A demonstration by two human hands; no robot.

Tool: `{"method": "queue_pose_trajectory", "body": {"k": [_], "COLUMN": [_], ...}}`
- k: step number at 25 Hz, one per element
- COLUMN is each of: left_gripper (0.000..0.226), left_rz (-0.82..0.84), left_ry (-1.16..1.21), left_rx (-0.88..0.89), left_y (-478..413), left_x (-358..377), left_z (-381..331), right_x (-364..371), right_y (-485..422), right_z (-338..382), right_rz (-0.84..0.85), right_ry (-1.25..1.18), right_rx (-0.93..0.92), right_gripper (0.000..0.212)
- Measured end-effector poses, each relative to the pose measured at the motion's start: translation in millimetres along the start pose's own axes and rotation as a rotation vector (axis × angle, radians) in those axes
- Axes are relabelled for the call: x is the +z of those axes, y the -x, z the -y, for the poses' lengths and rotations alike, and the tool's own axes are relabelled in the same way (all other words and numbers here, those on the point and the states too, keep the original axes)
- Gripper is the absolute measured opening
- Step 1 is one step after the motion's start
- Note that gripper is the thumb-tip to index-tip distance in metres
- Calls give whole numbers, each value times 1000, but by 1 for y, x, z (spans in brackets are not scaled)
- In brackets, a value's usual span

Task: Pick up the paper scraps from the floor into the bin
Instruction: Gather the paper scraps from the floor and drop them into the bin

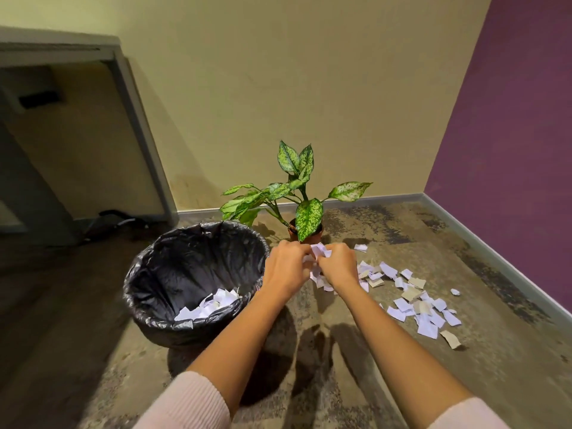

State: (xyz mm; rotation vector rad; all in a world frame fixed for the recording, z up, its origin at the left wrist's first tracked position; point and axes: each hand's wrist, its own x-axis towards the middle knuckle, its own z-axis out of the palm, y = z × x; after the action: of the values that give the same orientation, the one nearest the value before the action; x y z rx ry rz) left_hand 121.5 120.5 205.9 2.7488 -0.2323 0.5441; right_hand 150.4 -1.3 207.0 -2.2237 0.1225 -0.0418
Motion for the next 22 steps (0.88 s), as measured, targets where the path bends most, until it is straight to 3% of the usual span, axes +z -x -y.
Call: {"method": "queue_pose_trajectory", "body": {"k": [2, 6, 13, 17, 22], "left_gripper": [17, 11, 16, 12, 18], "left_rz": [-68, -177, -167, -63, -30], "left_ry": [12, 31, -68, -98, -90], "left_rx": [-29, -144, -362, -448, -469], "left_y": [-11, -17, 9, 28, 40], "left_x": [-27, -66, -90, -84, -76], "left_z": [12, 54, 127, 155, 167], "right_x": [-1, 16, 84, 113, 125], "right_y": [-5, -7, 8, 16, 17], "right_z": [31, 80, 119, 124, 120], "right_rz": [-24, -26, 151, 304, 350], "right_ry": [-51, -84, -32, 58, 89], "right_rx": [-55, -139, -224, -239, -266], "right_gripper": [23, 31, 21, 35, 60]}}
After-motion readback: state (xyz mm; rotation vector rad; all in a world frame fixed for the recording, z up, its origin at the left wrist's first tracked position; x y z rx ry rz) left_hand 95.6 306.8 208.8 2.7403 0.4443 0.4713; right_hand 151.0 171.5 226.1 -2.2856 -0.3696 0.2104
